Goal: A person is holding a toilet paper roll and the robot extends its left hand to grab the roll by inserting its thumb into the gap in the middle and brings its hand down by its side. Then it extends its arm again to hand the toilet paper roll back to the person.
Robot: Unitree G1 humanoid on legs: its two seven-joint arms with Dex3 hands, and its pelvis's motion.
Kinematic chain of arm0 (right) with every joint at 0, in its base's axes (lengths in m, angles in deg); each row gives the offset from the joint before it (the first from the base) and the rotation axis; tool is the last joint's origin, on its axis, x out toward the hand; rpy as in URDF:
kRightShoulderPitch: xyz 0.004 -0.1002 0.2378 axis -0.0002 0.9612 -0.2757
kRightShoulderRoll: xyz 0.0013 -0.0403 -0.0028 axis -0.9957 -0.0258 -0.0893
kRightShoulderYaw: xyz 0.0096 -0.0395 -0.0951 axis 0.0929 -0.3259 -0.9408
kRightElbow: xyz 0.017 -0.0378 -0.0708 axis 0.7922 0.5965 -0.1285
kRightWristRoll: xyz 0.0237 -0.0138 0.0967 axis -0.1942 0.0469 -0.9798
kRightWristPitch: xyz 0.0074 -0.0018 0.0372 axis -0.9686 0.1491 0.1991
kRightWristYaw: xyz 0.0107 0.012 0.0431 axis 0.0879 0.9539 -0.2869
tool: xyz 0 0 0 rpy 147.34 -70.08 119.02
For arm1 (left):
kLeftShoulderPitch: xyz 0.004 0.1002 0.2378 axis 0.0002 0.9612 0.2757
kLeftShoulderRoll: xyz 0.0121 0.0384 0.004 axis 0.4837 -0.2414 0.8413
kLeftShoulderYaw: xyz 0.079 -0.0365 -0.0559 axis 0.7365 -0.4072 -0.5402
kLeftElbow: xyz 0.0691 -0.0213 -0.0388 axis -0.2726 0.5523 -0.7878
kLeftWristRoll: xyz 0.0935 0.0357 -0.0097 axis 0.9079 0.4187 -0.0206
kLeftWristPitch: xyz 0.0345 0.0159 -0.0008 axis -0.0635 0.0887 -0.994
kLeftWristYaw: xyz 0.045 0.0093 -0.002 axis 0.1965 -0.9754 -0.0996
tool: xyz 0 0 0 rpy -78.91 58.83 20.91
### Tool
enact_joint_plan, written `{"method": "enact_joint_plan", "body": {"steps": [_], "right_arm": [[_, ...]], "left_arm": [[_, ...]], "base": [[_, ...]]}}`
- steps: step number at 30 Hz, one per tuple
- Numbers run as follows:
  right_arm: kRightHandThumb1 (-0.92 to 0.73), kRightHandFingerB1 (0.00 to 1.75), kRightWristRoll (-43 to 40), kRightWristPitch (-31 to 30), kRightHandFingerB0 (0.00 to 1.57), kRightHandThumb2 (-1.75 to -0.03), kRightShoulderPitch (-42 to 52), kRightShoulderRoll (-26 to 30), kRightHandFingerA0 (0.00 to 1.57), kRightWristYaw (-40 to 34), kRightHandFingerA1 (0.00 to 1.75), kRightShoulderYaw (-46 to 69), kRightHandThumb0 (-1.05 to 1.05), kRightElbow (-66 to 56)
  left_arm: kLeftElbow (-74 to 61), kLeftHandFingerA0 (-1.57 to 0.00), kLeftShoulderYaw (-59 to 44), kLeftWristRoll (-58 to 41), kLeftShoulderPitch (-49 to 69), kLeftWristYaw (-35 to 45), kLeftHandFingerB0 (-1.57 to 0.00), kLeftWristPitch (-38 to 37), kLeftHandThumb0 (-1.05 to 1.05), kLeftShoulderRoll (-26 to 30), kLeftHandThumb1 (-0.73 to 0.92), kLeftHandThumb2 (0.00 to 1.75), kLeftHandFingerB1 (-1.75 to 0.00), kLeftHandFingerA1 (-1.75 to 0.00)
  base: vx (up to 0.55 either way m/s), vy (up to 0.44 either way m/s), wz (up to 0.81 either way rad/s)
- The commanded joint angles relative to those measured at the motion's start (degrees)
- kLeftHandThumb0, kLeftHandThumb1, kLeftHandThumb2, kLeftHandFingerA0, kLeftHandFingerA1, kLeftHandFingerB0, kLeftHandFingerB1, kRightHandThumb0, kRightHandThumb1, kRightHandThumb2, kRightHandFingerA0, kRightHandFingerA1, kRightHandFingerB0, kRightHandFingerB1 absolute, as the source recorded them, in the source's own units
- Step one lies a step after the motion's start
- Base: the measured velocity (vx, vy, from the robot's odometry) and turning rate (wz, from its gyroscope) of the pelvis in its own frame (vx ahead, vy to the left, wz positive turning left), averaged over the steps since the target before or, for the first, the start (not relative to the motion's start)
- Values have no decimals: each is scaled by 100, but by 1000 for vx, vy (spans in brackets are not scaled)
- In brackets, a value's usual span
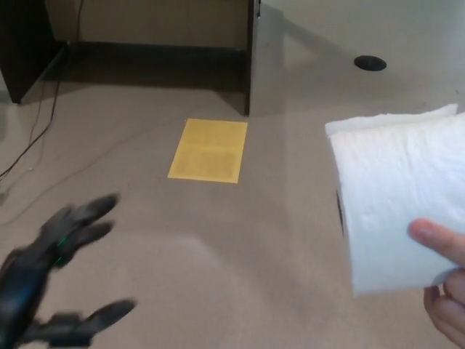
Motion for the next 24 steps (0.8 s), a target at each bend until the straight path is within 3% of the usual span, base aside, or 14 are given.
{"method": "enact_joint_plan", "body": {"steps": [1,2,3,5,12,15,16,17,18,19,22,23,24], "right_arm": [[-67,39,-75,-14,46,-61,-75,10,69,16,57,58,-49,20],[-68,39,-77,-36,46,-61,-53,4,70,54,56,55,-48,39],[-56,52,-72,-76,40,-89,-50,7,63,70,65,49,-53,49],[-55,53,-66,-65,40,-89,-35,11,63,53,65,46,-53,41],[-54,54,-20,-117,41,-88,-262,46,62,24,66,25,-50,95],[-54,54,-86,-55,41,-88,-141,70,62,112,67,76,-51,115],[-67,40,-85,-55,47,-60,-141,74,70,120,58,77,-47,120],[-67,40,-84,-72,47,-60,-193,62,70,117,58,80,-47,131],[-54,54,-100,-91,43,-88,-191,55,64,131,66,95,-51,137],[-67,40,-104,-94,48,-61,-160,49,70,128,57,99,-47,139],[-68,40,-93,-89,48,-61,-88,30,69,122,56,98,-47,144],[-55,54,-83,-84,42,-88,-74,24,63,115,65,93,-51,150],[-55,54,-59,-72,42,-88,-57,18,63,89,66,77,-52,157]], "left_arm": [[-673,-27,507,182,-729,69,-21,1385,-40,-165,42,62,-35,-41],[-765,-30,643,241,-873,43,-21,1556,-42,-251,41,63,-35,-41],[-792,-29,745,293,-1014,7,-22,1655,-43,-346,41,63,-35,-42],[-833,-30,830,386,-1134,-39,-22,1784,-46,-406,40,64,-36,-42],[-404,-29,1053,672,-2218,-34,-23,1759,-45,-508,41,64,-36,-42],[-665,-29,1142,702,-2214,-43,-22,2139,-45,-557,40,63,-36,-42],[-672,-29,1151,722,-2227,-43,-21,2166,-46,-566,40,64,-36,-43],[-620,-29,1139,746,-2291,-37,-21,2156,-46,-556,40,64,-36,-43],[-603,-28,1145,733,-2320,-29,-22,2194,-45,-581,40,63,-36,-42],[-608,-27,1163,736,-2308,-17,-21,2205,-45,-592,41,64,-35,-42],[-629,-28,1236,798,-2315,-19,-21,2113,-43,-628,40,63,-36,-42],[-583,-30,1256,817,-2354,-25,-21,1995,-43,-651,40,63,-36,-42],[-547,-27,1289,841,-2428,-34,-20,1935,-46,-693,40,64,-36,-41]], "base": [[0,0,0],[0,0,0],[0,0,0],[0,0,0],[0,0,0],[0,0,0],[0,0,0],[0,0,0],[0,0,0],[0,0,0],[0,0,0],[0,0,0],[0,0,0]]}}
